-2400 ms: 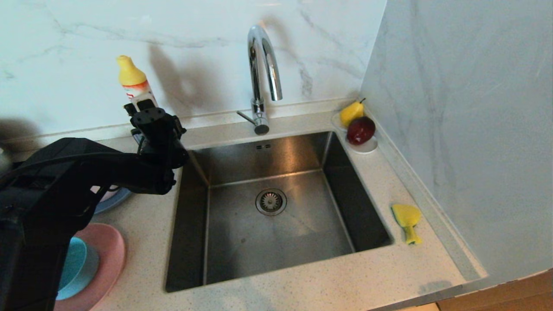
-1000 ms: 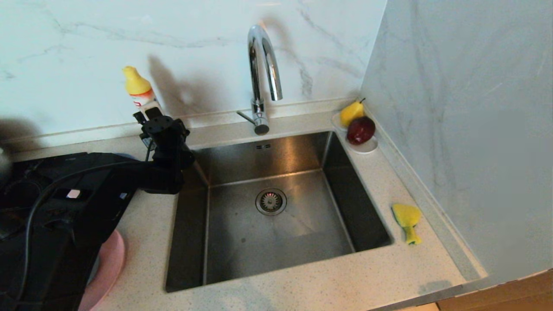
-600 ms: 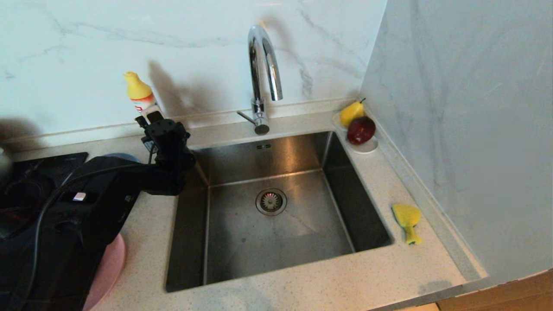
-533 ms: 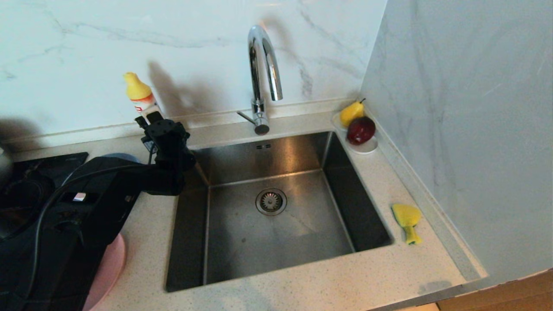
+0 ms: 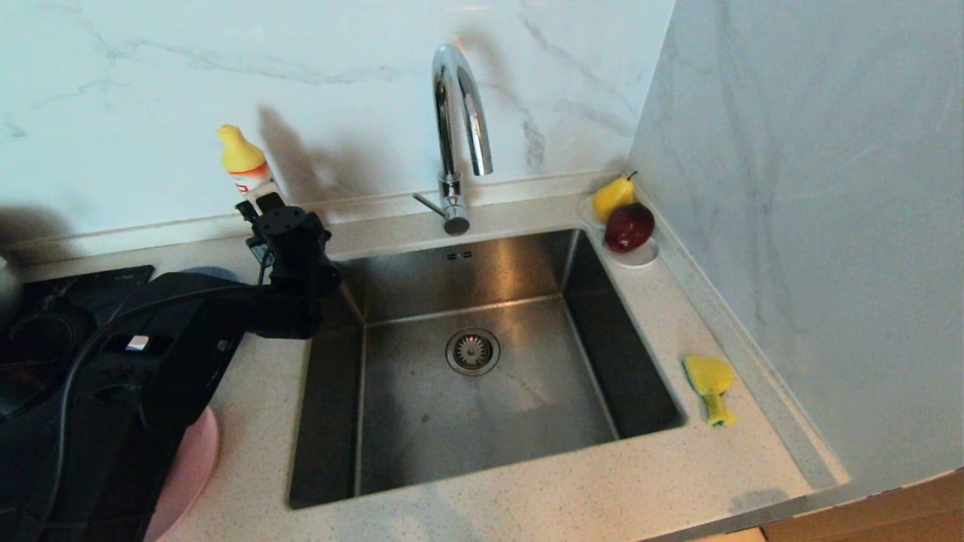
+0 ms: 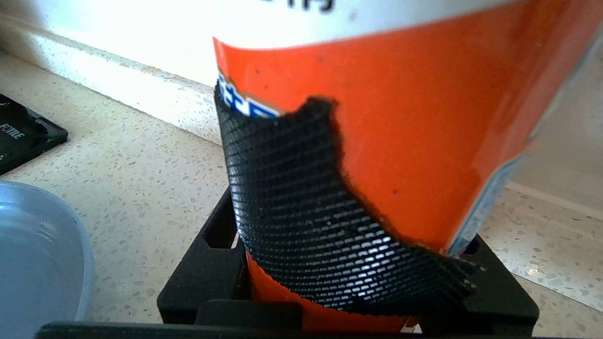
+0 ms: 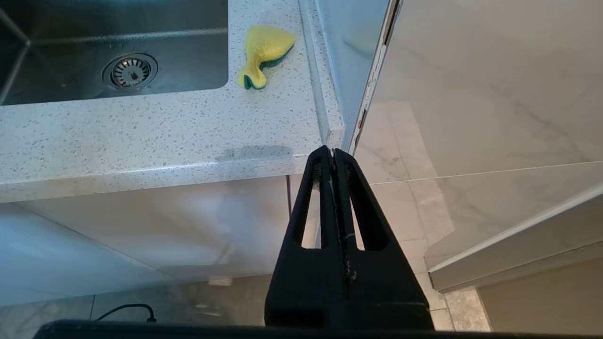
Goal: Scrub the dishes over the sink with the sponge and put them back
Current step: Place the dish soap on the table
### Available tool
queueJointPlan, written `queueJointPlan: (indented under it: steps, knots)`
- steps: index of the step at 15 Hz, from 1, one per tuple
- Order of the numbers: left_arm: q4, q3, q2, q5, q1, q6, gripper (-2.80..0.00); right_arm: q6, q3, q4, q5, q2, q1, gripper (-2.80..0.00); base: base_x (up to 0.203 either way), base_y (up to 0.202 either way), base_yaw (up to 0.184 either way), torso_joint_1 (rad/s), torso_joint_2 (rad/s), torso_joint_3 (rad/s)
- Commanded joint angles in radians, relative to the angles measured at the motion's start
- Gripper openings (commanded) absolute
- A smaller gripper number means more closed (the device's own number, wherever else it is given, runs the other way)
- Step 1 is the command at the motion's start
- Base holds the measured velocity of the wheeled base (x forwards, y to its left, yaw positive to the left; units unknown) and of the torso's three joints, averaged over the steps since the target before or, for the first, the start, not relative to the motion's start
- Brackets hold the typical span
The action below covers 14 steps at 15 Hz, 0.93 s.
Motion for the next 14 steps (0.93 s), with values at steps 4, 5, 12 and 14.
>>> queueJointPlan:
  steps: [4, 5, 12, 14]
  knots:
    - [-0.008, -0.001, 0.007, 0.009, 0.001, 0.000, 0.00, 0.000, 0.000, 0.000, 0.000, 0.000, 0.000, -2.80, 0.000, 0.000, 0.000, 0.000, 0.00, 0.000]
    - [-0.008, -0.001, 0.007, 0.009, 0.001, 0.000, 0.00, 0.000, 0.000, 0.000, 0.000, 0.000, 0.000, -2.80, 0.000, 0.000, 0.000, 0.000, 0.00, 0.000]
    - [-0.014, 0.002, -0.049, 0.012, -0.004, 0.000, 0.00, 0.000, 0.000, 0.000, 0.000, 0.000, 0.000, -2.80, 0.000, 0.000, 0.000, 0.000, 0.00, 0.000]
    - [-0.014, 0.007, -0.085, 0.023, -0.008, 0.002, 0.00, 0.000, 0.000, 0.000, 0.000, 0.000, 0.000, -2.80, 0.000, 0.000, 0.000, 0.000, 0.00, 0.000]
